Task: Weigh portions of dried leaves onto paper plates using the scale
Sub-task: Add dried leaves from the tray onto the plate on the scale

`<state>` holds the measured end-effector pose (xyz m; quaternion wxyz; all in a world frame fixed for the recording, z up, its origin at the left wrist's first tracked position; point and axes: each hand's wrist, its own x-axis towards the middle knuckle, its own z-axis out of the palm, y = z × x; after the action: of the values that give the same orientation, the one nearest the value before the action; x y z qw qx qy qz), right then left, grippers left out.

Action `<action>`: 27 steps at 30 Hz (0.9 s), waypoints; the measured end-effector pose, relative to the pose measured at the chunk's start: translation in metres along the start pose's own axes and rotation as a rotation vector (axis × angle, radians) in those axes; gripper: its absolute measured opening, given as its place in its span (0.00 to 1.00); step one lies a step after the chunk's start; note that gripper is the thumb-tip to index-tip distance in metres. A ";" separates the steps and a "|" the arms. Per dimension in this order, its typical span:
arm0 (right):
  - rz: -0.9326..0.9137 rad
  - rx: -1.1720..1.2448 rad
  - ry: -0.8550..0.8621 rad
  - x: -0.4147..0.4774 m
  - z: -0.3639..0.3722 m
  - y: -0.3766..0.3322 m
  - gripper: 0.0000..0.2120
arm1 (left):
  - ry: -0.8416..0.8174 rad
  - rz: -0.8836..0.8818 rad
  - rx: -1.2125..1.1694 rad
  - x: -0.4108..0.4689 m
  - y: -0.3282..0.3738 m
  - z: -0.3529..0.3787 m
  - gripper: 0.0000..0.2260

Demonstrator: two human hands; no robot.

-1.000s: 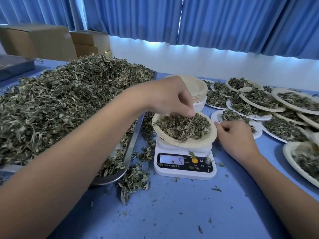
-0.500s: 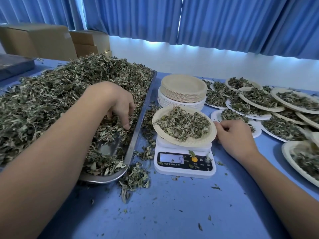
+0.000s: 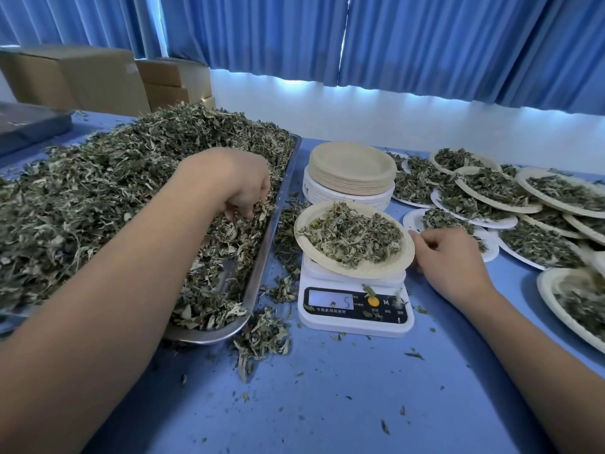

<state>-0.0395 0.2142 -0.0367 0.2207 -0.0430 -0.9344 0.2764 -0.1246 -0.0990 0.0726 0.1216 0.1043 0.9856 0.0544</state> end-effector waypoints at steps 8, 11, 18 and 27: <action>-0.007 0.012 0.003 0.000 0.001 0.002 0.26 | 0.220 0.051 0.119 0.000 0.000 -0.008 0.04; -0.004 0.016 0.000 0.000 0.001 0.002 0.26 | 0.230 0.045 0.122 -0.002 0.002 -0.010 0.05; 0.009 0.027 -0.016 0.000 -0.001 -0.001 0.26 | 0.164 0.032 0.116 -0.009 0.004 -0.012 0.08; 0.012 0.031 -0.021 -0.001 -0.002 -0.003 0.27 | 0.384 0.021 -0.017 -0.011 0.011 -0.017 0.08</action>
<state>-0.0378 0.2130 -0.0340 0.2096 -0.0423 -0.9319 0.2929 -0.1164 -0.0923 0.0926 -0.0684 0.1014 0.9890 0.0831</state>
